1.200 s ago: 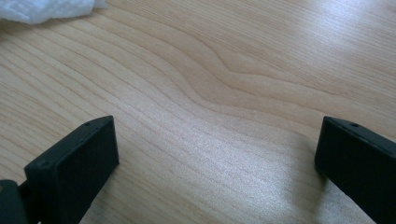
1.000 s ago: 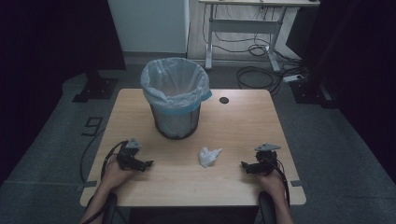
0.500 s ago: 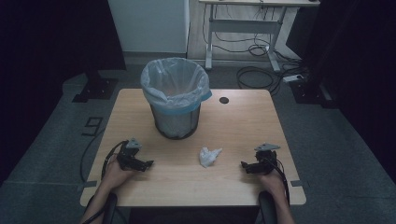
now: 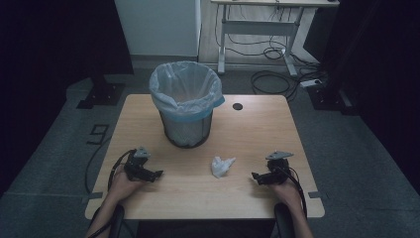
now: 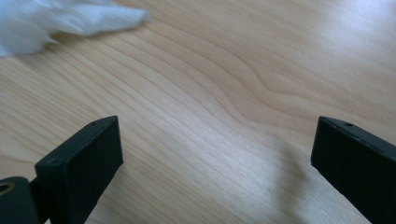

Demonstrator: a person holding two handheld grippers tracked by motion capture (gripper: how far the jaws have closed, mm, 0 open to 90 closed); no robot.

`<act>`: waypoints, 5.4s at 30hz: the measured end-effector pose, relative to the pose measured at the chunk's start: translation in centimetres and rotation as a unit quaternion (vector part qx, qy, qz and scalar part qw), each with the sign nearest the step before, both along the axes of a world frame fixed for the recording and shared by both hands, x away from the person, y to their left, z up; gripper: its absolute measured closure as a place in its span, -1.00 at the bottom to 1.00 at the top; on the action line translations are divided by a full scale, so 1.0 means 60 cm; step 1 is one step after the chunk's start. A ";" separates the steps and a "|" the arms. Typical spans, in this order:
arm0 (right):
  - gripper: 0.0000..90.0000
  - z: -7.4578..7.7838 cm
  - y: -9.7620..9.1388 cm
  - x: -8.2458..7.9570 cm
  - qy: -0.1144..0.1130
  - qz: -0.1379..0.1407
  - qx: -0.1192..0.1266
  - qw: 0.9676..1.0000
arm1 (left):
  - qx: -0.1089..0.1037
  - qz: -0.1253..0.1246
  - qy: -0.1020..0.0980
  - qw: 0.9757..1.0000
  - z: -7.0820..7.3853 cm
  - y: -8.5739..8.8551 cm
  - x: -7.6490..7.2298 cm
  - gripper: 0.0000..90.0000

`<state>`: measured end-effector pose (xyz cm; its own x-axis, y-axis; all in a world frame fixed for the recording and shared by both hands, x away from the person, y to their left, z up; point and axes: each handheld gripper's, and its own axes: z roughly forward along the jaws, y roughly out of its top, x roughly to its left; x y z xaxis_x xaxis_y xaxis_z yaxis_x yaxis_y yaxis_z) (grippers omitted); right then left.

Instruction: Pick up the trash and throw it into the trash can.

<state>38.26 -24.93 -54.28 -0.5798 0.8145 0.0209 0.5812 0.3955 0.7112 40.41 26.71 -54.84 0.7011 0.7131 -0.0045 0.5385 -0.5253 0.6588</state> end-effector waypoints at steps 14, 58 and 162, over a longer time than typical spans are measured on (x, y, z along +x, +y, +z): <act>-0.90 0.036 0.062 0.011 -0.002 0.068 0.019 0.998 | 0.000 0.002 0.000 1.000 0.000 0.000 0.000 -1.00; 0.51 0.046 0.204 0.062 0.051 0.167 -0.015 0.985 | 0.000 0.000 0.001 1.000 0.000 -0.002 0.000 -1.00; 0.42 0.437 0.410 0.284 0.003 0.155 -0.002 0.988 | 0.000 -0.006 0.001 1.000 0.000 -0.005 0.000 -1.00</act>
<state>55.27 -0.31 -28.09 -0.8013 0.5979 0.0226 0.4364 0.5583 0.7056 40.42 26.39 -54.85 0.7090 0.7052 -0.0057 0.5334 -0.5309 0.6586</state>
